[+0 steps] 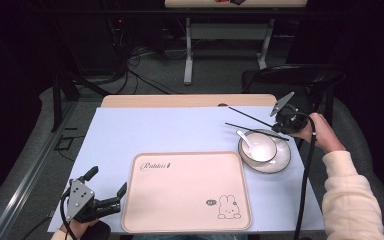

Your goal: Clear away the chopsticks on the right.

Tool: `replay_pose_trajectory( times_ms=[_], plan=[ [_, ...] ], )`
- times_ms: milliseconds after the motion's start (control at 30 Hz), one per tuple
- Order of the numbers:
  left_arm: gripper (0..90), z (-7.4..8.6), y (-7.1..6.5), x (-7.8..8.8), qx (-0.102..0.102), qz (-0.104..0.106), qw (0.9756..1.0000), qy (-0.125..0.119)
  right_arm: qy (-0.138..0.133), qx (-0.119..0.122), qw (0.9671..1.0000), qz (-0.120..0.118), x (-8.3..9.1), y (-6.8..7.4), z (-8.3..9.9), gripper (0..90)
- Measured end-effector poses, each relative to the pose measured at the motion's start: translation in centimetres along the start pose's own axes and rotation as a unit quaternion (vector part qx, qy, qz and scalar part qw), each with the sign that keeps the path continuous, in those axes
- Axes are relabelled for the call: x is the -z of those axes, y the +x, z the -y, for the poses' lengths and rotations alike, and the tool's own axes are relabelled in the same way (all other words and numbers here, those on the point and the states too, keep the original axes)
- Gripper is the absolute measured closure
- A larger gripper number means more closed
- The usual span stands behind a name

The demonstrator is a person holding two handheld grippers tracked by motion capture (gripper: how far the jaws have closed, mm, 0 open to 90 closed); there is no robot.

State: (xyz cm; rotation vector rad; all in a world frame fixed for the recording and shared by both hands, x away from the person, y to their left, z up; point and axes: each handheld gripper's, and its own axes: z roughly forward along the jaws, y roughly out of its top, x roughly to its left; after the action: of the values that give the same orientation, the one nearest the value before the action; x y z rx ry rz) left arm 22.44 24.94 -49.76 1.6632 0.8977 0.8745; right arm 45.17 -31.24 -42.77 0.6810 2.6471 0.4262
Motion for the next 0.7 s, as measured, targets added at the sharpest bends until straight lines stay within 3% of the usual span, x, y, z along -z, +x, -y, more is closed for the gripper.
replay_pose_trajectory(
  times_ms=[200,467,700],
  plan=[
    [2.3,0.0,0.0,0.0,-0.001,-0.001,1.0000,0.000,0.000,-0.016,0.9998,0.010,1.9,1.8,-1.0,85.7],
    [2.3,0.0,0.0,0.0,-0.001,-0.001,1.0000,0.000,0.002,-0.054,0.9985,0.012,3.3,5.4,-2.4,85.7],
    [2.3,0.0,-0.1,0.0,-0.002,-0.001,1.0000,0.000,-0.005,-0.112,0.9936,0.019,3.7,8.7,-2.5,85.7]
  ],
)
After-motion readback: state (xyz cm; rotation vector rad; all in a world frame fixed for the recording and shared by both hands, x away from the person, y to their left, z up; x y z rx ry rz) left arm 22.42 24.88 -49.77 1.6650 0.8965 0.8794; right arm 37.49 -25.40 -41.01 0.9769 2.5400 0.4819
